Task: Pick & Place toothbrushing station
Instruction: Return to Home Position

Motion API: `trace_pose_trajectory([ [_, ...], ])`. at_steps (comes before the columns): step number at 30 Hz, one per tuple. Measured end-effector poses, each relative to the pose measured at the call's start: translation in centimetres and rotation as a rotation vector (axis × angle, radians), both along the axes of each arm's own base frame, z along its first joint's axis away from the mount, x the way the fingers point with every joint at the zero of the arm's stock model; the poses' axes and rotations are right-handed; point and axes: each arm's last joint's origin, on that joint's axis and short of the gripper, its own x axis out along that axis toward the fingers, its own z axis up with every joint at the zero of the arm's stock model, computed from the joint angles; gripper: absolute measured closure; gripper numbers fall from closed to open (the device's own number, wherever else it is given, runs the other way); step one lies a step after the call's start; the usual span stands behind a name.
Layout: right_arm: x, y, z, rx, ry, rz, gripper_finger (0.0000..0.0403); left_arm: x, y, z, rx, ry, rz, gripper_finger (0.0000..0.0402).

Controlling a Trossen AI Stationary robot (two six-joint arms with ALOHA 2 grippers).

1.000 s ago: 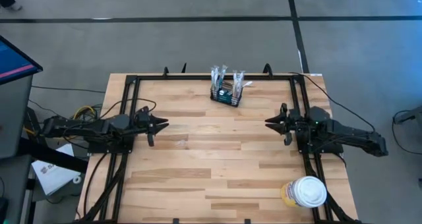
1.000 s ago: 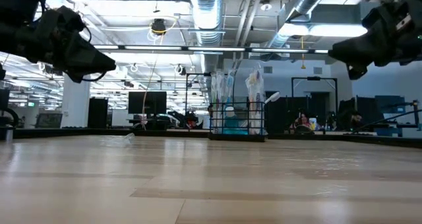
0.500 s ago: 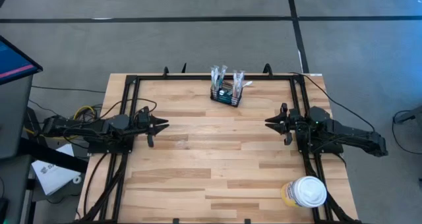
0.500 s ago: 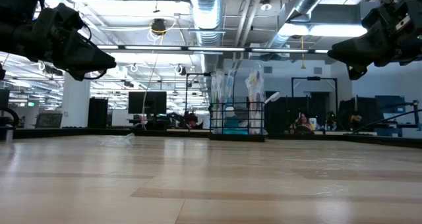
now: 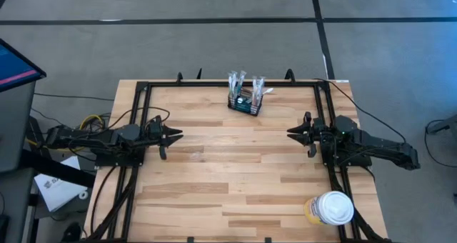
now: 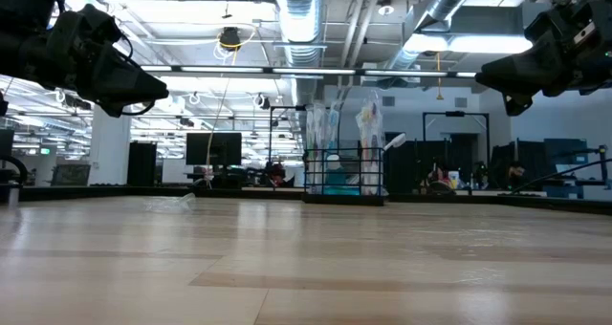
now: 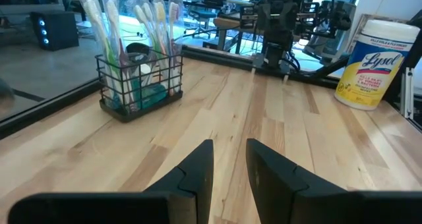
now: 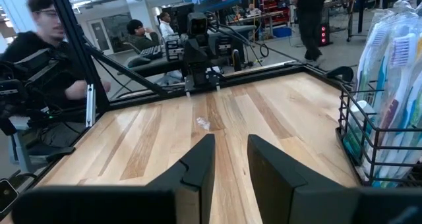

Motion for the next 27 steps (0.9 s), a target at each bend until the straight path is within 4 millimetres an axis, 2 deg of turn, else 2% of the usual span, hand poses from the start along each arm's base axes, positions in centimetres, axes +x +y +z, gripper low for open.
trace_pose_trajectory([
  [27, 0.00, 0.00, 0.00, 0.000, 0.000, 0.000, 0.0321, 0.02, 0.01, 0.18, 0.000, -0.019, 0.005, 0.0316],
])
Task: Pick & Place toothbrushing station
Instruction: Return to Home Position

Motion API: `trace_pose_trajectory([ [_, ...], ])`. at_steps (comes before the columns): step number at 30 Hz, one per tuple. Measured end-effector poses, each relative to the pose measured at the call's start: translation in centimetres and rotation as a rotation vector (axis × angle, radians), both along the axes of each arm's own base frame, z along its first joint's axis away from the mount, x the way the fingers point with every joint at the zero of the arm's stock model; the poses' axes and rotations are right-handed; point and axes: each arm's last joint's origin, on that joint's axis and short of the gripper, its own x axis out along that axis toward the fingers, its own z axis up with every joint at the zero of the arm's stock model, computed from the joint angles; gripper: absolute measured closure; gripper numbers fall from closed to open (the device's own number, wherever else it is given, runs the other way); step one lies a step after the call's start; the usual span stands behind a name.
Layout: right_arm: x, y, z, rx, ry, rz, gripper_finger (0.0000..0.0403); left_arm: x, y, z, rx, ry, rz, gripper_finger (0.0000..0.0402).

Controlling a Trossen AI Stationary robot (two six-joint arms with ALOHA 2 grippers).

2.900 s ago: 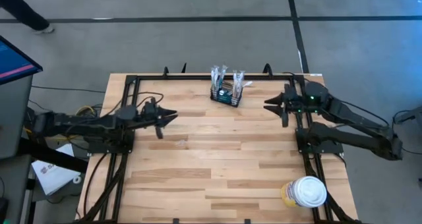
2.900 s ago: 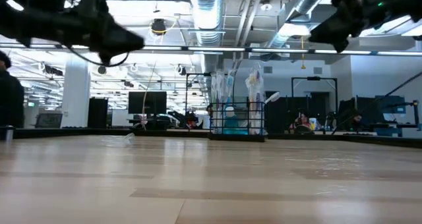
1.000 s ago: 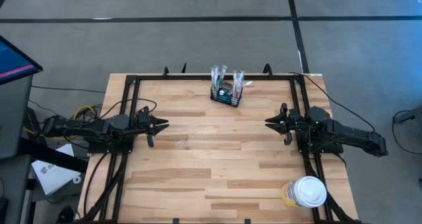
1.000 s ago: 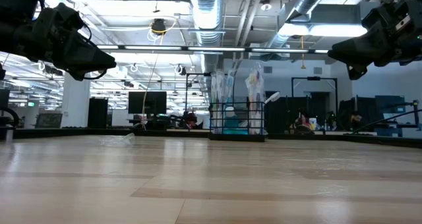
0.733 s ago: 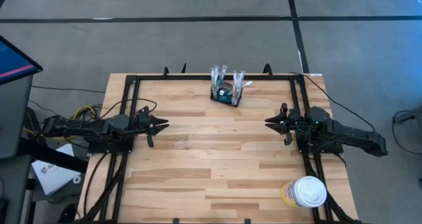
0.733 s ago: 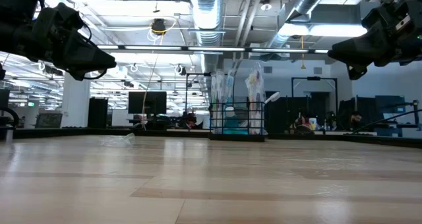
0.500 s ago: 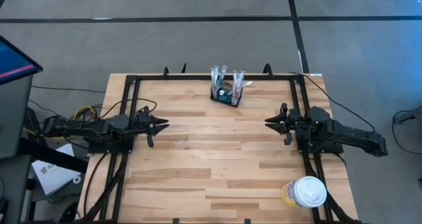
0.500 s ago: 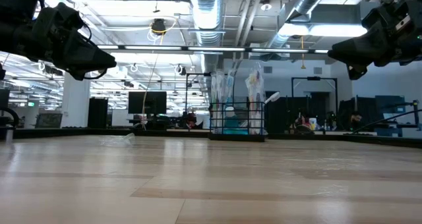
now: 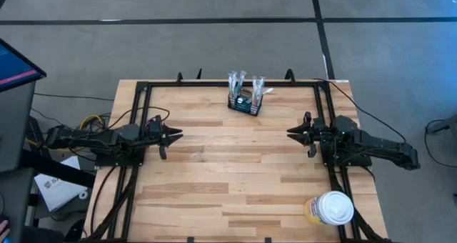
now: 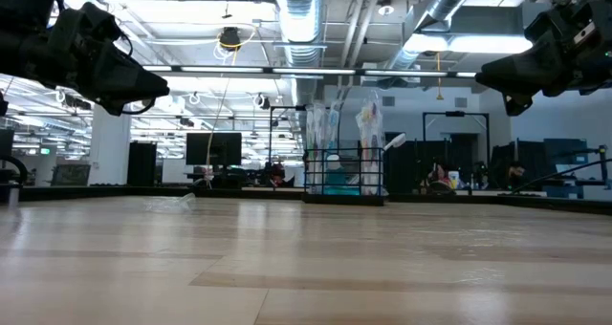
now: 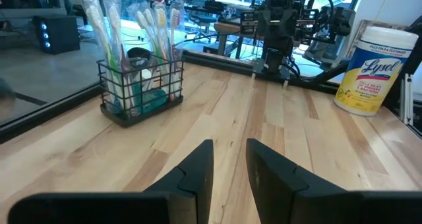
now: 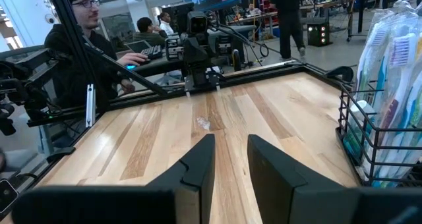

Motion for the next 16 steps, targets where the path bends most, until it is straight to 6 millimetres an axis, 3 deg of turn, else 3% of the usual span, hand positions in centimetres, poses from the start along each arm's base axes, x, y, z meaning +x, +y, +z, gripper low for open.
trace_pose_trajectory([
  [12, 0.00, 0.00, 0.00, 0.000, 0.000, 0.000, 0.0321, 0.01, 0.00, 0.07, 0.000, -0.007, 0.000, 0.0316],
  [16, 0.00, 0.00, 0.00, 0.000, 0.000, 0.000, 0.0321, -0.09, 0.28, 0.12, 0.012, -0.011, 0.103, 0.0316],
])
